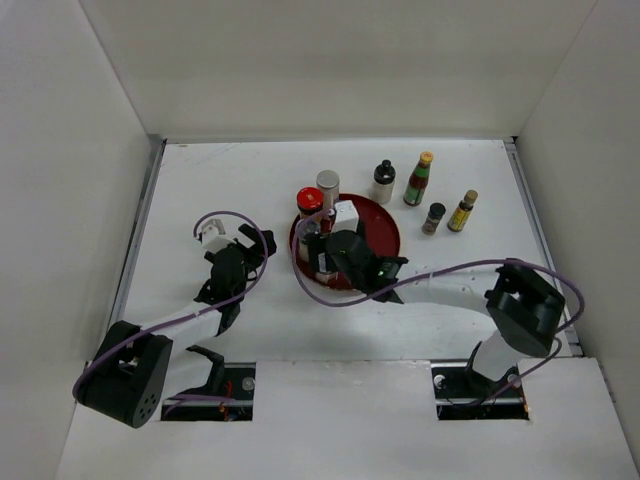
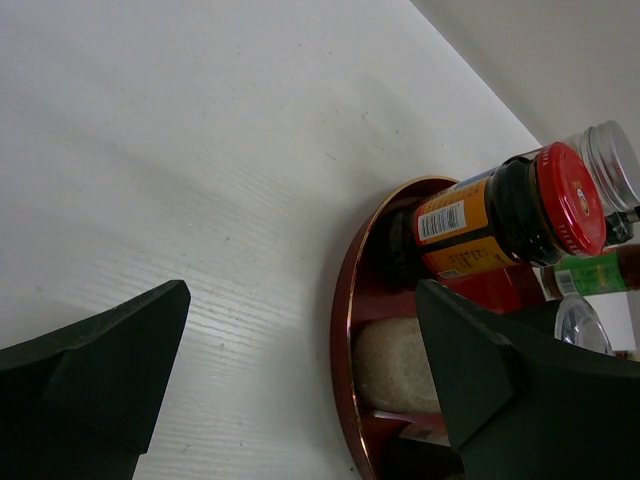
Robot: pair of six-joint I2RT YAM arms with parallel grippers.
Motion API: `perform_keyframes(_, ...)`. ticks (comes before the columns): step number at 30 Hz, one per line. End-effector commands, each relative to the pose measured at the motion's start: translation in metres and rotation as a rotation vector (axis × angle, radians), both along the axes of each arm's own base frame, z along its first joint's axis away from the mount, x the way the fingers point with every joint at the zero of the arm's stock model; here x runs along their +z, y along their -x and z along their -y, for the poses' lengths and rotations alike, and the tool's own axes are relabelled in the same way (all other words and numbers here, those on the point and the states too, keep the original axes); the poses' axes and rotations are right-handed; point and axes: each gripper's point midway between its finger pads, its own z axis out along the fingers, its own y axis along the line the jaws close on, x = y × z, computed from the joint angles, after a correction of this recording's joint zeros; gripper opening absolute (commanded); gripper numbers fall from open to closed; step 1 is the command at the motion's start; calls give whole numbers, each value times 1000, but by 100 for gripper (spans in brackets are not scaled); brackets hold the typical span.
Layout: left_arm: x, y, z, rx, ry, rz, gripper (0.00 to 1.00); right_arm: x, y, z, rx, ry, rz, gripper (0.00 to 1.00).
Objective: Organize the condiment bottles
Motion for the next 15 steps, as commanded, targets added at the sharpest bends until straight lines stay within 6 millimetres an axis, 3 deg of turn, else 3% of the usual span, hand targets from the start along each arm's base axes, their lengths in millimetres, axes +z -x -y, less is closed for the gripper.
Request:
perform_keyframes(1,19,-5,1,1,31,64,100,79,-13,11,-32,-156,136,99)
perform_keyframes(4,19,-5,1,0,35,66,100,100,-34,47,-98,-176,181,100)
perform_keyframes(8,17,-5,2,2,31,60,100,99,-91,106,-274,-133,206,100)
perform_keyframes(11,18,-5,3,-4,33,62,100,93,-138,133,-359,-85,211,100)
perform_keyframes(15,17,-5,4,-4,31,58,100,88,-185,156,-432,-53,223,100)
